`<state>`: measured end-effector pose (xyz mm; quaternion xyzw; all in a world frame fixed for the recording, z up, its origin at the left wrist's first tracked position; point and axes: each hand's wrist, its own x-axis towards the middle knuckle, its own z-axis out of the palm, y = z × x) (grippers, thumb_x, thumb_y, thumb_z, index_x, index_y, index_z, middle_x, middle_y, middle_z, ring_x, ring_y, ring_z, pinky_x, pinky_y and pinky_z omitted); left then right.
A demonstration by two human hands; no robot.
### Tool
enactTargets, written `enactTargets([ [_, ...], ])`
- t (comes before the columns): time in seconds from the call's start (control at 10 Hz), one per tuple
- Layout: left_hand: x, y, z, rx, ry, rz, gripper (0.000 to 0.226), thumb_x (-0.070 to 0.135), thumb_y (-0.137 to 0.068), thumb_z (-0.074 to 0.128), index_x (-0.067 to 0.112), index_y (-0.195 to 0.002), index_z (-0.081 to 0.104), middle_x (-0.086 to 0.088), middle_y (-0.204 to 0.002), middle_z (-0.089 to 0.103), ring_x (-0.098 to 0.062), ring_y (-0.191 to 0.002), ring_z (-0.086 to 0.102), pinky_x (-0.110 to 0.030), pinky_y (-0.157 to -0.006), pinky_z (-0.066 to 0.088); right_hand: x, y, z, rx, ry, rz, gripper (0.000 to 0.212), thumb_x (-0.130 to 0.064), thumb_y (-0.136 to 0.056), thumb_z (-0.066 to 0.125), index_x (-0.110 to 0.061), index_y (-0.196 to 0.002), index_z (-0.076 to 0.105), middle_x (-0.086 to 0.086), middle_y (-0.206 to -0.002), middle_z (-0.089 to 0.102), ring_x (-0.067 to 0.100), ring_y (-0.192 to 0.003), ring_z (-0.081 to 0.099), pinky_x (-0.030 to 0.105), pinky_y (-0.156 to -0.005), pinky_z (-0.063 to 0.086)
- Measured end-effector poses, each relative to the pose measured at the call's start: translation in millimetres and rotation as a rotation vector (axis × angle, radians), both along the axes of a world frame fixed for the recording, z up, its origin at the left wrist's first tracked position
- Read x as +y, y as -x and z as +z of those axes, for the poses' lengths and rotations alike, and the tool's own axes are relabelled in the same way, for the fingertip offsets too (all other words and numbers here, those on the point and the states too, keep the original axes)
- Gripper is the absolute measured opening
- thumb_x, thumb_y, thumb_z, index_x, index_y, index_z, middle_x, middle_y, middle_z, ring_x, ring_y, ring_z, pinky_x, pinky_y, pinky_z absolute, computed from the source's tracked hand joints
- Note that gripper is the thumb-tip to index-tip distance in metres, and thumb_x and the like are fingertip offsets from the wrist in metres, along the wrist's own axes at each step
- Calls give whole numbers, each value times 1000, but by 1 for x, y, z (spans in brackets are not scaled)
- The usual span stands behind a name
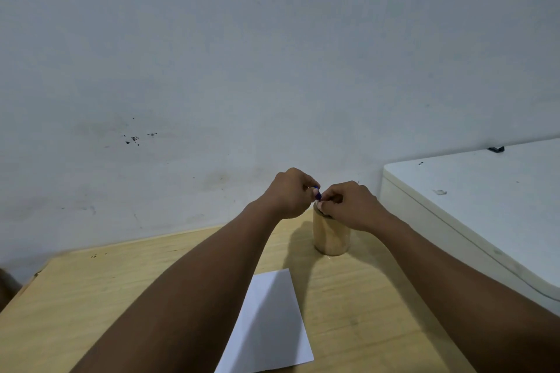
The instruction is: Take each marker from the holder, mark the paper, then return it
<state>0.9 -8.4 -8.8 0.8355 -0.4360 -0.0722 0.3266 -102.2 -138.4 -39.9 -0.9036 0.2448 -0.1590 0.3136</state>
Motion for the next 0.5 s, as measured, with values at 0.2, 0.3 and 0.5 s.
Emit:
enactTargets([
  [0.2, -3, 0, -6, 10, -90, 6, 34, 11, -102, 51, 8, -131, 68, -12, -132, 70, -26, -126, 61, -25, -95, 45, -2, 2, -5, 42, 11, -4, 10, -47, -85, 68, -38, -82, 72, -16, -74, 67, 13, -85, 61, 43, -93, 45],
  [0.3, 1, -1, -6, 30, -134, 7, 38, 12, -101, 51, 10, -138, 63, -11, -142, 64, -25, -134, 56, -29, -106, 43, -1, 3, -1, 39, 10, 3, 7, -46, -83, 69, -41, -78, 69, -17, -77, 67, 16, -91, 63, 45, -95, 46],
  [0.5, 29, 2, 20, 20, -113, 65, 44, 25, -99, 57, 19, -142, 58, -9, -143, 62, -25, -133, 56, -32, -108, 42, 15, 6, 32, 37, 19, 33, 32, -40, -80, 71, -29, -111, 71, -15, -96, 72, 17, -108, 64, 44, -102, 47],
])
